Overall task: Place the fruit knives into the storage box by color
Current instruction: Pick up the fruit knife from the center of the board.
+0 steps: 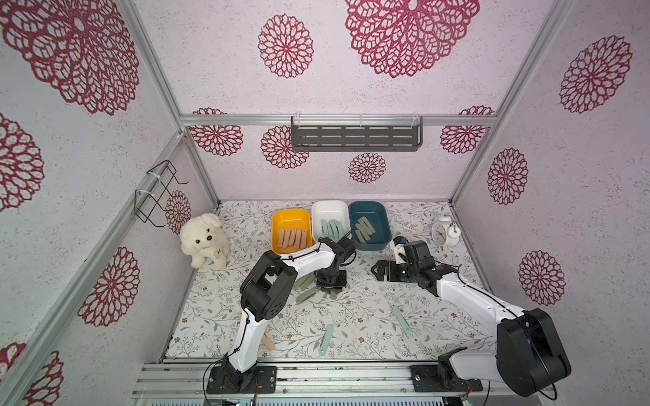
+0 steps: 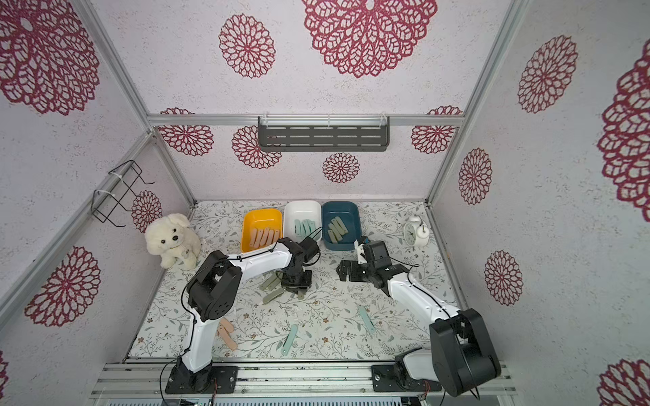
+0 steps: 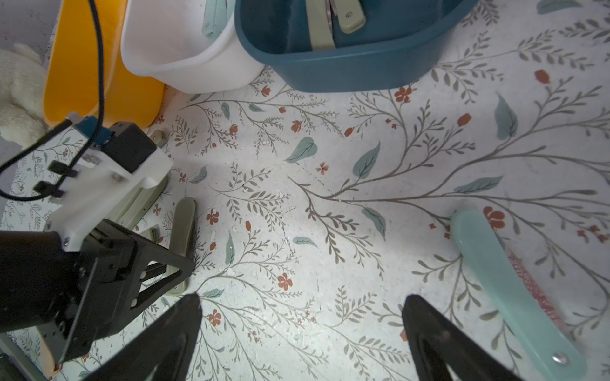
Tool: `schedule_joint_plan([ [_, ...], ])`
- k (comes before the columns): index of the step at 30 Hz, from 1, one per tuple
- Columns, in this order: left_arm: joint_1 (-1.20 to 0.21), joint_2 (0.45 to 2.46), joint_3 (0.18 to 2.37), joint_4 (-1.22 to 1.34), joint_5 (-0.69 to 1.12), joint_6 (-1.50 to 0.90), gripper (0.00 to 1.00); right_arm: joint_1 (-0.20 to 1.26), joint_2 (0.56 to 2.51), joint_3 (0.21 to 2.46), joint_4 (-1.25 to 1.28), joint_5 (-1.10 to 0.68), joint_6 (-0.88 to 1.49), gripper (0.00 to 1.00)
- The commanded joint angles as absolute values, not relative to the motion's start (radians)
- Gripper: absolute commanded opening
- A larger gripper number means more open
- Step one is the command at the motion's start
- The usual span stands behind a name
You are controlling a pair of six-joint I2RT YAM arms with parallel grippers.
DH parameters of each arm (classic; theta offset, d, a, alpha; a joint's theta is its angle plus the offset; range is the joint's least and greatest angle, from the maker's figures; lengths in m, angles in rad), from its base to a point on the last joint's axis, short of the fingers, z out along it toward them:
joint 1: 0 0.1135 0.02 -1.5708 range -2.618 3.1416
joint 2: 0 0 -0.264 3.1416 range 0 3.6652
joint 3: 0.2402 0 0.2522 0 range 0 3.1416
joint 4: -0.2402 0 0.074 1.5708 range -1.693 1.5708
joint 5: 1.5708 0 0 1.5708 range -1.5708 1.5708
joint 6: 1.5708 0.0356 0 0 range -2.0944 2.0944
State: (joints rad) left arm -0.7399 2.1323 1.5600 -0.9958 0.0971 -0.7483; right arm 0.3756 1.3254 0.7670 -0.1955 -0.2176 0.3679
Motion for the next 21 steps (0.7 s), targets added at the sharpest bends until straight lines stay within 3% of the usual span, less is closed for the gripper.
schedule_joint_plan([
  [1, -0.737, 2.154, 1.546, -1.013, 0.069, -0.737, 0.32, 0.370, 1.305, 0.787, -0.189, -0.226, 0.375, 0.99],
  [5, -0.716, 2.182, 1.569, -1.005, 0.072, -0.719, 0.49, 0.370, 1.304, 0.790, -0.191, -0.221, 0.372, 0.99],
  [8, -0.692, 2.216, 1.604, -1.010, 0.075, -0.694, 0.57, 0.370, 1.311, 0.789, -0.189, -0.222, 0.373, 0.99],
  [11, -0.674, 2.248, 1.642, -1.033, 0.060, -0.666, 0.57, 0.370, 1.313, 0.786, -0.190, -0.224, 0.370, 0.99],
  [17, -0.659, 2.279, 1.671, -1.046, 0.053, -0.645, 0.43, 0.368, 1.310, 0.785, -0.192, -0.224, 0.371, 0.99],
  [21, -0.674, 2.252, 1.624, -1.032, 0.090, -0.673, 0.47, 0.367, 1.310, 0.795, -0.205, -0.220, 0.365, 0.99],
])
